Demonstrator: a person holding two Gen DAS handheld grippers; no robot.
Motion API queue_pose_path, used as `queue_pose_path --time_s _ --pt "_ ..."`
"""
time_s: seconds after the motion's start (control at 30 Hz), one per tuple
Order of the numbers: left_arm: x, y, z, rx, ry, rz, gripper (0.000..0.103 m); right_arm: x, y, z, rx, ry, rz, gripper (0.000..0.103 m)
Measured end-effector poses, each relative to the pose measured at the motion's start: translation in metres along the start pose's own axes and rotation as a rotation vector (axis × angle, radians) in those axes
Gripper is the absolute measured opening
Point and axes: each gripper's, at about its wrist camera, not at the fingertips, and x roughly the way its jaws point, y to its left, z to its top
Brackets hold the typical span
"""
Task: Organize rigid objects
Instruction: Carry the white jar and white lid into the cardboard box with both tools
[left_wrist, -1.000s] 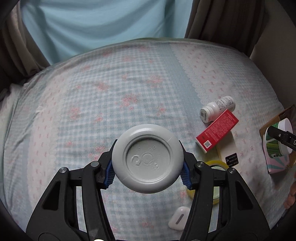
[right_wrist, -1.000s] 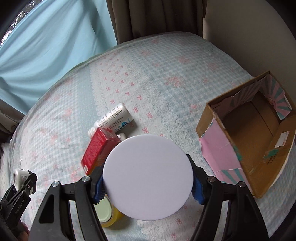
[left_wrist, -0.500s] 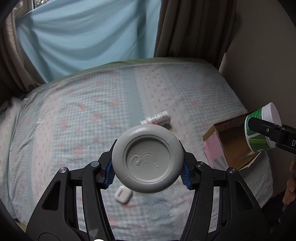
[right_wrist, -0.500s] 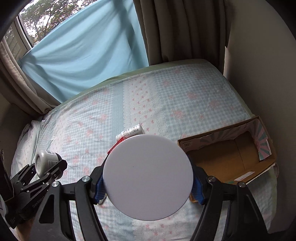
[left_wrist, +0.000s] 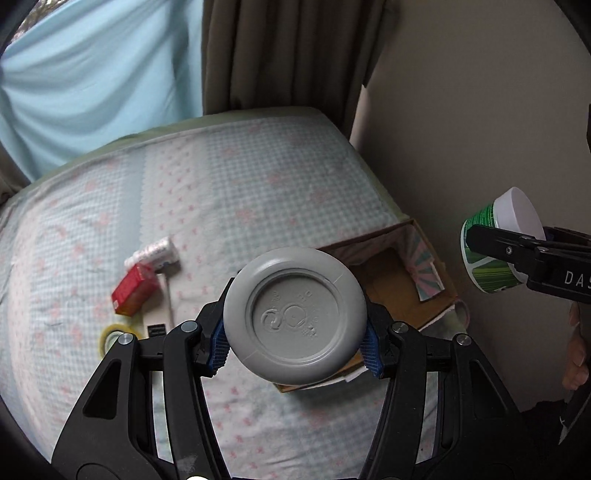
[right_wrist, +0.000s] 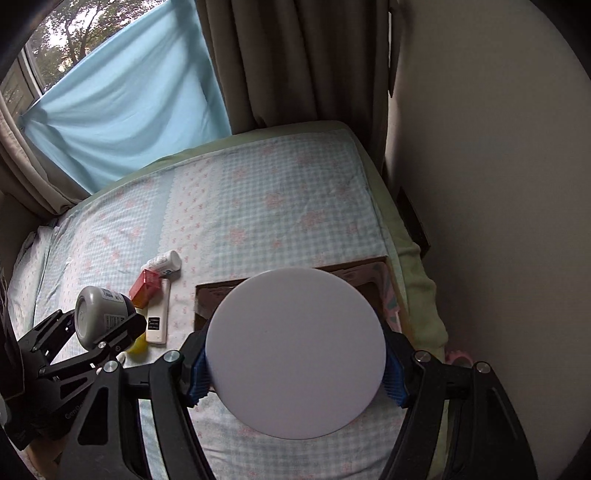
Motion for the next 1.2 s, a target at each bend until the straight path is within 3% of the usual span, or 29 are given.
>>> queue_pose_path --time_s 0.2,0.57,0.7,0.93,1.03,1.13,1.17,1.2 --pt "0.057 -0.041 0.011 0.059 0.083 0.007 0.053 0.051 -0.044 0.011 0.058 0.091 0.015 0.069" --pt "0.195 -0.042 -0.009 0.135 0.313 0.035 0.053 0.178 -0.068 0.005 0.105 0.286 0.082 0.069" --pt "0.233 -0.046 -0.026 0.197 0.405 0.035 0.053 0.216 -0.076 -0.002 0.114 0.361 0.063 0.068" --pt "0.255 -0.049 -0.033 0.251 0.462 0.030 0.053 0.238 -0.073 -0.011 0.055 0.406 0.055 0.067" --pt "0.254 -0.050 -0.032 0.265 0.462 0.029 0.053 0.241 -0.072 -0.010 0.071 0.416 0.091 0.067" --pt "0.249 -0.047 -0.030 0.266 0.450 0.035 0.053 0.242 -0.072 -0.006 0.059 0.406 0.068 0.068" --pt "0.247 -0.046 -0.029 0.262 0.445 0.035 0.063 0.240 -0.071 -0.004 0.057 0.393 0.067 0.072" --pt "0.242 -0.046 -0.028 0.256 0.434 0.025 0.101 0.237 -0.072 -0.001 0.066 0.381 0.095 0.088"
